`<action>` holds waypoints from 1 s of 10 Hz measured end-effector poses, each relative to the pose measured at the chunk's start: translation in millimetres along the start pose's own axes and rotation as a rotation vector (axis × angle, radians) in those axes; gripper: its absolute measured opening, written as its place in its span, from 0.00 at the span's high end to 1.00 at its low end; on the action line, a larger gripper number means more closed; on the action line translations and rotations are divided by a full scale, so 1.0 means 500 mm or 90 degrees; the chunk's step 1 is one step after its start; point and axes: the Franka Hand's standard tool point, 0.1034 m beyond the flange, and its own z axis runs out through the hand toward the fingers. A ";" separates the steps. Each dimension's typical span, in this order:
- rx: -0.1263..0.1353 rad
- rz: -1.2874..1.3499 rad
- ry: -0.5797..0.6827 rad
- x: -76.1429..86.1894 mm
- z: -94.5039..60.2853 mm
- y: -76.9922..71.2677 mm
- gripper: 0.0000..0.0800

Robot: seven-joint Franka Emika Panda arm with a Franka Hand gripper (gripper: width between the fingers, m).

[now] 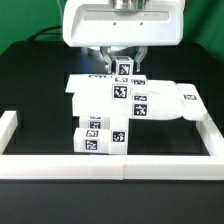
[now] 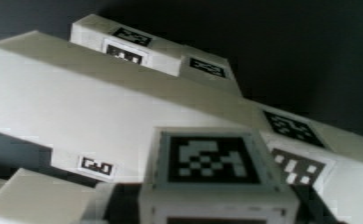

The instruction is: Assemble chair

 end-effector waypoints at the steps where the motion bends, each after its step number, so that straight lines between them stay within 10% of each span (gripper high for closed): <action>1: -0.001 0.000 -0.001 -0.003 0.004 0.000 0.64; 10: -0.003 0.000 0.000 -0.003 0.009 0.001 0.64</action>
Offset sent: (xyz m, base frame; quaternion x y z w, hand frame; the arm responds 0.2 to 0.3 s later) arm -0.0025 -0.0017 -0.0064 -0.0013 0.0069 0.0004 1.0000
